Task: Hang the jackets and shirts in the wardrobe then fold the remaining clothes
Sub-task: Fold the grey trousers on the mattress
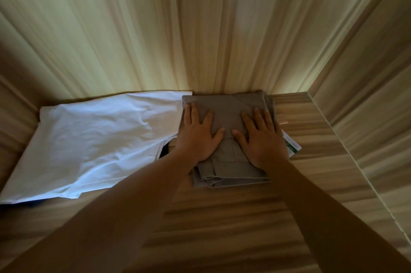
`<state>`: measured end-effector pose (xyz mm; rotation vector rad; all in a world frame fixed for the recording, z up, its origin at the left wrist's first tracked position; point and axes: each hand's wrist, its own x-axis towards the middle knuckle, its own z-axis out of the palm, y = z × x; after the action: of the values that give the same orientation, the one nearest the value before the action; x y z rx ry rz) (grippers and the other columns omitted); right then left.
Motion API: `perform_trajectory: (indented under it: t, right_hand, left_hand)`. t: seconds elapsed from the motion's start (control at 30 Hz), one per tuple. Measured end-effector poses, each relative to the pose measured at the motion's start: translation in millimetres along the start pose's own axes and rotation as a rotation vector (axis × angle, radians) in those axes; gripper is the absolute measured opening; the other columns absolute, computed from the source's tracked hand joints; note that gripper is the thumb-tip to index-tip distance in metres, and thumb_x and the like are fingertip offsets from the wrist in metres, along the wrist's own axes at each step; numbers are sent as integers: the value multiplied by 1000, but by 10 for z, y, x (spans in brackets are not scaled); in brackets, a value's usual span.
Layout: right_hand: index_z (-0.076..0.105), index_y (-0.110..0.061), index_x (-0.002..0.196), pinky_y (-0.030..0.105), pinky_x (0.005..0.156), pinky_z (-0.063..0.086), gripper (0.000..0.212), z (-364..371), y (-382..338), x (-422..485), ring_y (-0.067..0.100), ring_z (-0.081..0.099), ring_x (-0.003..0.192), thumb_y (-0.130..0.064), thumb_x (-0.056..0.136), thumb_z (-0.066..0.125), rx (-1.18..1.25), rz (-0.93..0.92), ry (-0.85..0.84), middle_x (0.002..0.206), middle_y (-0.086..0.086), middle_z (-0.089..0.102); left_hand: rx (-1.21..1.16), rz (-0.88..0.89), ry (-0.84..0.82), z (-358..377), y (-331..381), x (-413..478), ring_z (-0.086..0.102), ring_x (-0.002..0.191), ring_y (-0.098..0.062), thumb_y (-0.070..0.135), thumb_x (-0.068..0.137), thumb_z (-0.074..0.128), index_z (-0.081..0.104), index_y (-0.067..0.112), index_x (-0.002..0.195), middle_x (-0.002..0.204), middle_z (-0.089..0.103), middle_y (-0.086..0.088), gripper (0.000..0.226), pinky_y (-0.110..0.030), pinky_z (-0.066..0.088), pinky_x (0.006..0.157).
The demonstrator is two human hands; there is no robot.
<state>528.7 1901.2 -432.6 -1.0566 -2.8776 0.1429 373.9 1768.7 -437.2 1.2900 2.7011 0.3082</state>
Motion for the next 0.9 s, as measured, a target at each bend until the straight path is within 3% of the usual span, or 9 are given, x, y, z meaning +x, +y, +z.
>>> perform_trajectory:
  t: [0.23, 0.43, 0.53, 0.63, 0.77, 0.9]
  right_hand:
    - [12, -36, 160, 51, 125, 5, 81, -33, -19, 35, 26, -4, 156, -76, 91, -1, -28, 5, -7, 170, 4, 7]
    - [23, -25, 160, 57, 123, 0, 77, -50, -92, -194, 27, -5, 156, -65, 99, 0, -137, -18, 32, 169, 6, 10]
    - [11, -30, 162, 58, 123, -2, 86, -67, -52, -405, 25, -9, 156, -75, 90, -6, -63, 16, -38, 170, 2, 2]
    - [8, -31, 162, 58, 123, -3, 86, -18, -19, -655, 25, -9, 156, -78, 91, -3, -68, 13, -17, 170, 2, 3]
    - [19, -28, 161, 57, 123, 11, 82, 116, -29, -782, 28, 3, 156, -75, 96, 4, -96, 3, 63, 168, 5, 18]
    - [15, -26, 162, 58, 123, 5, 88, 42, -87, -736, 31, 0, 156, -75, 91, -4, -119, 10, -19, 169, 7, 13]
  left_hand:
    - [0, 17, -70, -75, -6, 69, -21, 152, -35, 77, 93, 22, 7, 29, 161, 166, -16, -18, 84, -49, -5, 125]
    - [125, 133, -70, -130, -5, -348, -25, 151, -32, 73, 95, 10, -12, 26, 160, 164, -23, -19, 83, -48, -5, 125]
    - [34, 86, -108, -63, -30, -639, -28, 150, -29, 79, 88, 9, -16, 29, 158, 163, -28, -14, 90, -50, -3, 125]
    - [-21, 64, -147, -37, -76, -667, -26, 151, -28, 81, 87, 15, -17, 32, 157, 163, -28, -12, 92, -51, 0, 125]
    - [7, 67, -158, -50, -74, -593, -18, 153, -29, 79, 91, 20, -16, 31, 158, 165, -24, -13, 90, -50, 1, 125]
    - [39, 52, -169, -114, -29, -597, -18, 153, -30, 76, 93, 20, -15, 28, 159, 165, -24, -14, 88, -49, 1, 123]
